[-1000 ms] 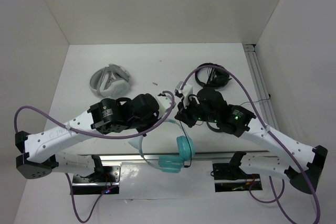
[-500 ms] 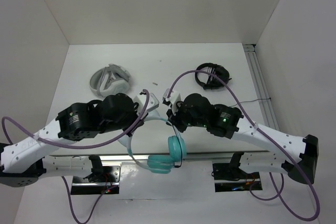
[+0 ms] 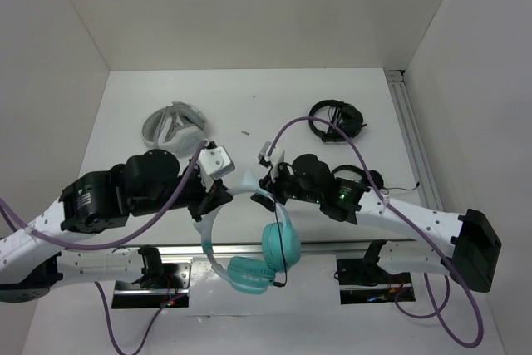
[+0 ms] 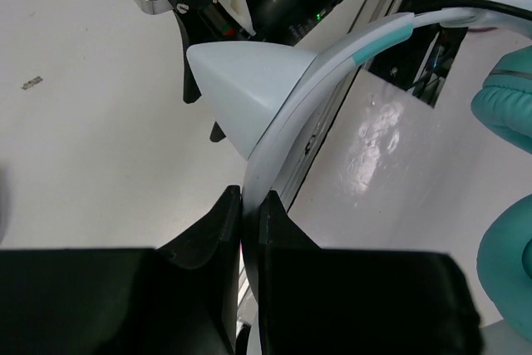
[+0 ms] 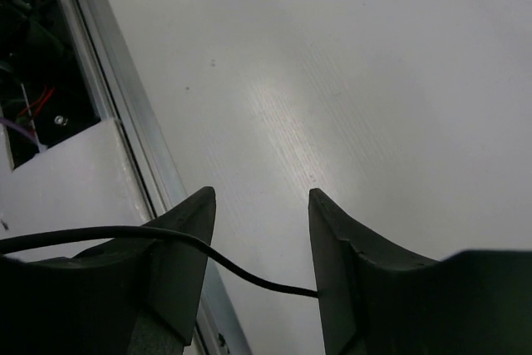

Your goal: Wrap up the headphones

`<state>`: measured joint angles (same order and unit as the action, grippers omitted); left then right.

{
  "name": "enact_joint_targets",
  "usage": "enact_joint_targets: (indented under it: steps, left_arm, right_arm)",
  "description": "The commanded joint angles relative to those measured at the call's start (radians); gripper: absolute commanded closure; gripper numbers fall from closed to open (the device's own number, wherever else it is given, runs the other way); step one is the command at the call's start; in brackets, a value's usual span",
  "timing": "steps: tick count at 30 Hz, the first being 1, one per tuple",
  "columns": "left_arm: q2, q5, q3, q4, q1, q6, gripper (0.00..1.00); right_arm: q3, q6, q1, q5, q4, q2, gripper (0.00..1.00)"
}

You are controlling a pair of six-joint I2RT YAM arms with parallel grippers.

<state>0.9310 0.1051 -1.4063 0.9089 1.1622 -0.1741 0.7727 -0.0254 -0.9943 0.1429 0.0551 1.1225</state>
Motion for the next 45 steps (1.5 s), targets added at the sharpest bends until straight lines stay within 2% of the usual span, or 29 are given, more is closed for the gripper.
enact_joint_targets:
  steps: [1, 5, 9, 12, 13, 14, 16, 17, 18, 23, 26, 28, 30, 32, 35, 36, 42, 45]
  left_arm:
    - [-0.044, -0.033, -0.013, -0.162, 0.005, -0.089, 1.0]
    - [-0.055, 0.048, -0.043, -0.208, 0.005, -0.143, 1.0]
    - [-0.067, 0.195, -0.053, -0.271, 0.005, -0.212, 1.0]
    - [-0.078, 0.31, -0.053, -0.312, 0.005, -0.277, 1.0]
    - [-0.078, 0.397, -0.062, -0.312, 0.005, -0.298, 1.0]
    - [-0.087, 0.441, -0.062, -0.323, 0.005, -0.33, 1.0]
    - [-0.087, 0.549, -0.062, -0.323, 0.005, -0.385, 1.0]
    - [-0.096, 0.588, -0.062, -0.323, 0.005, -0.386, 1.0]
    - [-0.097, 0.614, -0.062, -0.332, 0.005, -0.416, 1.0]
    - [-0.097, 0.844, -0.086, -0.298, 0.005, -0.455, 1.0]
    - [-0.066, 1.022, -0.128, -0.187, 0.005, -0.538, 1.0]
    - [-0.054, 1.143, -0.128, -0.138, 0.005, -0.599, 1.0]
    - [-0.044, 1.202, -0.112, -0.046, 0.005, -0.696, 1.0]
    - [-0.035, 1.228, -0.082, 0.008, -0.004, -0.764, 1.0]
    - [-0.008, 1.21, -0.059, 0.057, -0.074, -0.835, 1.0]
    - [0.002, 1.196, -0.059, 0.067, -0.135, -0.85, 1.0]
    - [0.097, 1.043, -0.039, 0.039, -0.338, -0.743, 1.0]
    - [0.12, 0.942, 0.012, -0.045, -0.429, -0.633, 1.0]
  right_arm:
    - [-0.07, -0.027, 0.063, 0.047, -0.3, 0.016, 0.42]
    - [-0.141, -0.079, 0.149, 0.121, -0.448, 0.08, 0.42]
    - [-0.197, -0.122, 0.168, 0.133, -0.563, 0.193, 0.48]
    - [-0.197, -0.146, 0.177, 0.109, -0.577, 0.247, 0.62]
    - [-0.197, -0.156, 0.177, 0.109, -0.589, 0.26, 0.67]
    - [-0.197, -0.172, 0.177, 0.098, -0.601, 0.27, 0.79]
    - [-0.233, -0.188, 0.177, 0.089, -0.632, 0.27, 0.9]
    - [-0.242, -0.203, 0.166, 0.089, -0.632, 0.261, 0.9]
    - [-0.242, -0.212, 0.154, 0.052, -0.632, 0.261, 0.98]
    - [-0.325, -0.277, 0.077, -0.084, -0.623, 0.148, 1.0]
    - [-0.345, -0.3, 0.013, -0.097, -0.575, 0.073, 1.0]
    - [-0.345, -0.3, -0.078, -0.163, -0.539, 0.018, 1.0]
    - [-0.323, -0.3, -0.157, -0.224, -0.465, -0.016, 1.0]
    - [-0.299, -0.3, -0.196, -0.236, -0.42, -0.056, 0.99]
    - [-0.262, -0.291, -0.262, -0.27, -0.381, -0.075, 0.97]
    - [-0.248, -0.291, -0.303, -0.305, -0.364, -0.075, 0.97]
    - [-0.133, -0.254, -0.467, -0.477, -0.227, -0.075, 1.0]
    - [-0.095, -0.254, -0.535, -0.572, -0.189, -0.084, 1.0]
